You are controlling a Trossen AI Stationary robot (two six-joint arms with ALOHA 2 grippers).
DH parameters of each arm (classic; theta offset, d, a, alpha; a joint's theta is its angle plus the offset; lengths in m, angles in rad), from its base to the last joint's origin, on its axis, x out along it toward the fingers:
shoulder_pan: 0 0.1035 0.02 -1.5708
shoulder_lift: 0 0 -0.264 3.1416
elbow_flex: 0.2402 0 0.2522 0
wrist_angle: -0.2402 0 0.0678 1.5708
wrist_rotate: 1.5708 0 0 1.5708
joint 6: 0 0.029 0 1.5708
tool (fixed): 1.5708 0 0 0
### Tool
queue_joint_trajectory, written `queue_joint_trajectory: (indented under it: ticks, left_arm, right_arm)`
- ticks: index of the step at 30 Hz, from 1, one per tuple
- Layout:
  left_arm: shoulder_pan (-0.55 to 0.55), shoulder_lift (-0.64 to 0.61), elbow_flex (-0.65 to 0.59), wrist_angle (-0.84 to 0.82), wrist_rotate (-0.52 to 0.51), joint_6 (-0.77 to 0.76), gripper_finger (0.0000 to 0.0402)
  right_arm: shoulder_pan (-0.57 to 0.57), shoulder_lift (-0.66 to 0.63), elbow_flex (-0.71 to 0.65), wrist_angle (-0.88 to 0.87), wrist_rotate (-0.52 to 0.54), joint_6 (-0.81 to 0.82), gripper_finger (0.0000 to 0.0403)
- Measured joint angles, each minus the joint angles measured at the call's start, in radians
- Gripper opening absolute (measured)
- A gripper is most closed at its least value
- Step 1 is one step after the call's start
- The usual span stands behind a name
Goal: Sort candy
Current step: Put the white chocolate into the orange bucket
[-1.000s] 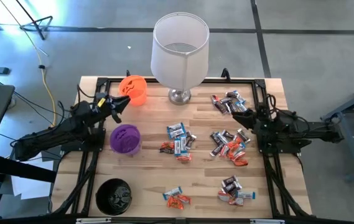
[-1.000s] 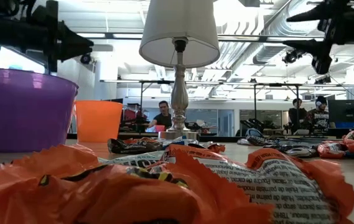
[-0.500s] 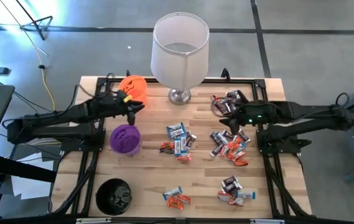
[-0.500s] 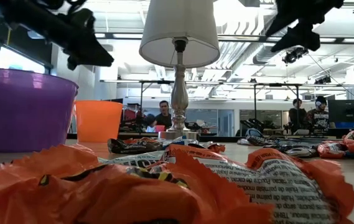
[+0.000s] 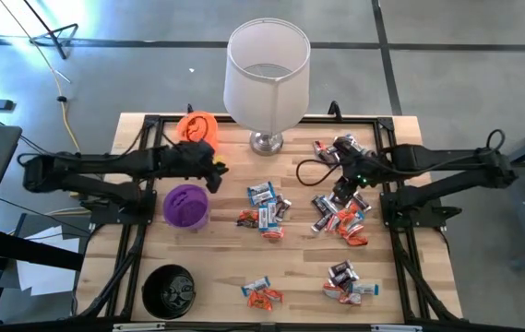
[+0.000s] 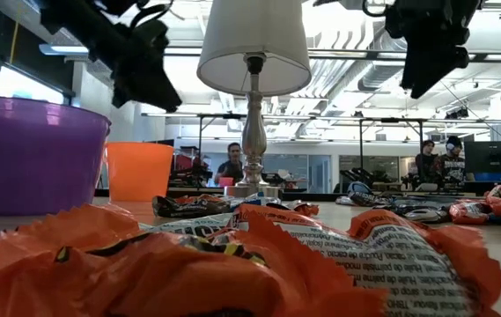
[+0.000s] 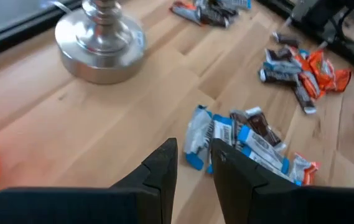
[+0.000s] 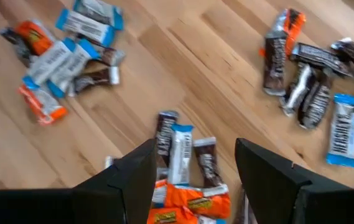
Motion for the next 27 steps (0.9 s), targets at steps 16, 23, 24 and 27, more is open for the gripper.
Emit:
queue_joint_trajectory:
  ticks: [16, 23, 24, 27]
  left_arm:
    - [-0.184, 0.314, 0.223, -0.122, -0.064, 0.209, 0.0085]
    - [-0.18, 0.416, 0.223, 0.014, -0.064, 0.397, 0.0085]
    - [-0.175, 0.429, 0.223, 0.038, -0.065, 0.406, 0.0085]
    - [-0.148, 0.471, 0.223, 0.105, -0.066, 0.41, 0.0085]
  right_arm:
    - [0.0, 0.005, -0.001, -0.01, -0.031, 0.079, 0.0211]
    - [0.001, 0.005, -0.002, -0.063, -0.101, 0.059, 0.0211]
    - [0.001, 0.005, -0.002, -0.078, -0.104, 0.059, 0.0211]
    - [0.001, 0.005, -0.002, -0.119, -0.105, 0.06, 0.0211]
